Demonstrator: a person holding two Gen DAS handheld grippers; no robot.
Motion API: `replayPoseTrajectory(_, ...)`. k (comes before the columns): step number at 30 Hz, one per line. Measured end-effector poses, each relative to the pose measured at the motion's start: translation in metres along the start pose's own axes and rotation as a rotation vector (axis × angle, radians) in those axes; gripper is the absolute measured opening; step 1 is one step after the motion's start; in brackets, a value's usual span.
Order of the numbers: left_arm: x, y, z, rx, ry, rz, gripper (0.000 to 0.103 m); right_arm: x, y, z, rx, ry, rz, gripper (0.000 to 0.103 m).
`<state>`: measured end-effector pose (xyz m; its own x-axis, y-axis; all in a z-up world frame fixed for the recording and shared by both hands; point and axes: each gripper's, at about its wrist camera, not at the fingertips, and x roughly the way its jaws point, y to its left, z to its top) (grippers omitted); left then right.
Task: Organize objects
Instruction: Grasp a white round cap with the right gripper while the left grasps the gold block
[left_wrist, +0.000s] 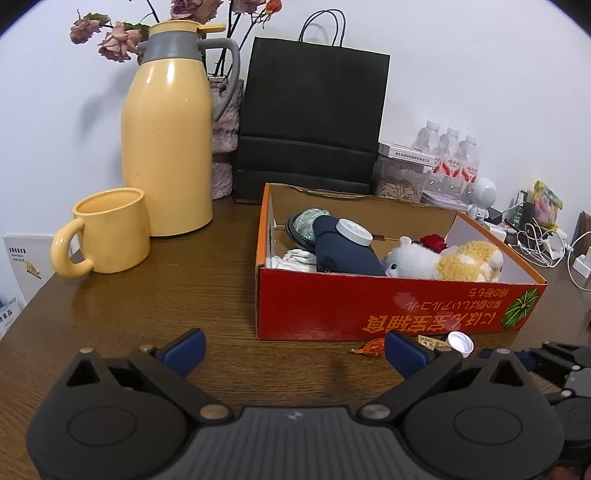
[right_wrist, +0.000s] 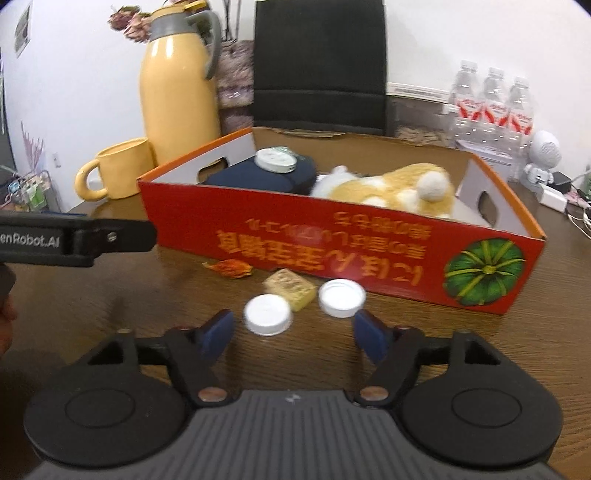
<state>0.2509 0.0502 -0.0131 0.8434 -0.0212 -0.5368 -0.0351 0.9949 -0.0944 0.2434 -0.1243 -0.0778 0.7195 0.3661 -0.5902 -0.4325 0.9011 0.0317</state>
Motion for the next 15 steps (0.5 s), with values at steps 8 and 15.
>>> replayPoseTrajectory(8,0.0009,-0.0006,-0.0007,0.004,0.007,0.002,0.103,0.0042,0.0071,0.0028,-0.004,0.006,0.004,0.028)
replayPoseTrajectory(15,0.0089,0.0019,-0.0020,-0.005,0.035,0.016,0.103,-0.0010,0.0058,0.0027,0.004,-0.031,0.000,0.028)
